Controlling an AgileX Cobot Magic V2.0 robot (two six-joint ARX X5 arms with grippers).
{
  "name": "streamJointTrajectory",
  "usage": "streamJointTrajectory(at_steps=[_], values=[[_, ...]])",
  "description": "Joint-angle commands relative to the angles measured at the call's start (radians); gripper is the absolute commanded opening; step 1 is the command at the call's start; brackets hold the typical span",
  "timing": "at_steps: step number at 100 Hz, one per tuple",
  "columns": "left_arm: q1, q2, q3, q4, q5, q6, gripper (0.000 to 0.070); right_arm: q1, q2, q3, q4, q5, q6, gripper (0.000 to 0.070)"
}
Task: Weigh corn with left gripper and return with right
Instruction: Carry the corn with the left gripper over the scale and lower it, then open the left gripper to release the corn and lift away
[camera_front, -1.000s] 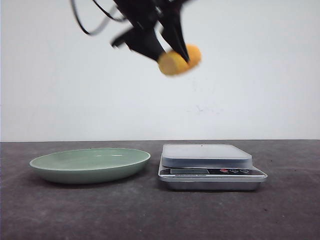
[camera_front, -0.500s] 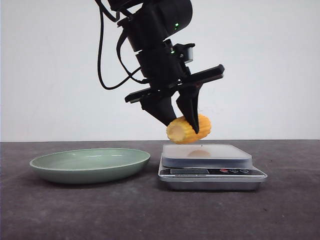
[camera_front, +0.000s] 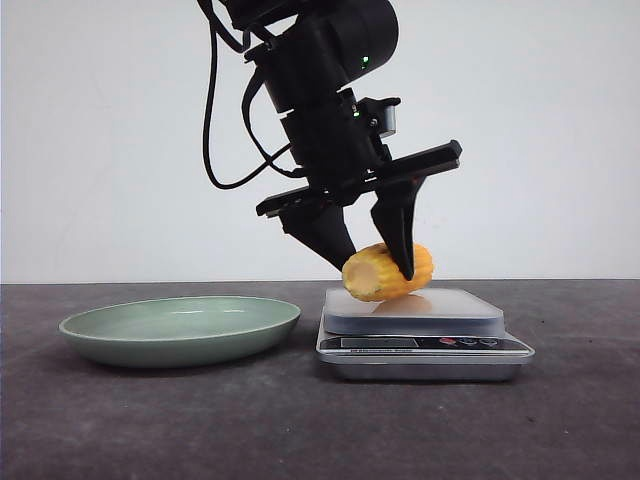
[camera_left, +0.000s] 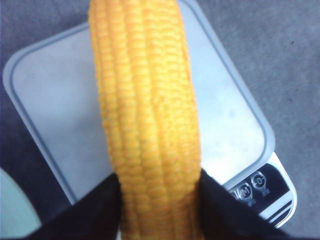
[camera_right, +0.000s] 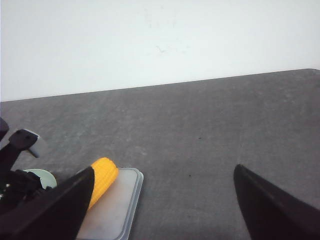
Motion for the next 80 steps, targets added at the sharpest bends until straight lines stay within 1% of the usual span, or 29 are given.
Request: streamJointTrajectory(at_steps=[1, 14, 20, 34, 38, 54, 63, 80], values=[[-0.012, 0.022, 0.024, 0.014, -0.006, -0.002, 0.0335, 0.003, 0.003, 0.016, 0.006, 0.000, -0.011, 0.0564], [-0.012, 0.022, 0.024, 0.018, -0.006, 0.000, 0.0482, 0.003, 0.003, 0.016, 0.004, 0.000, -0.011, 0.0564], [-0.012, 0.022, 0.024, 0.019, -0.006, 0.000, 0.0529, 0.003, 0.003, 0.016, 0.003, 0.000, -0.011, 0.0564], [-0.012, 0.019, 0.032, 0.024, -0.006, 0.010, 0.0535, 0.003, 0.003, 0.016, 0.003, 0.000, -0.012, 0.0564], [-0.012, 0.016, 0.043, 0.020, -0.006, 0.010, 0.0551, 0.003, 0.003, 0.016, 0.003, 0.000, -0.012, 0.0564], [-0.012, -0.035, 0.130, -0.029, -0.009, 0.041, 0.0557, 0.003, 0.003, 0.016, 0.003, 0.000, -0.015, 0.0564], [-0.005, -0.087, 0.197, -0.085, -0.054, 0.074, 0.0557, 0.003, 0.003, 0.016, 0.003, 0.000, -0.015, 0.0564], [0.044, -0.231, 0.332, -0.228, -0.164, 0.171, 0.0556, 0.003, 0.003, 0.016, 0.002, 0.000, -0.015, 0.0564]])
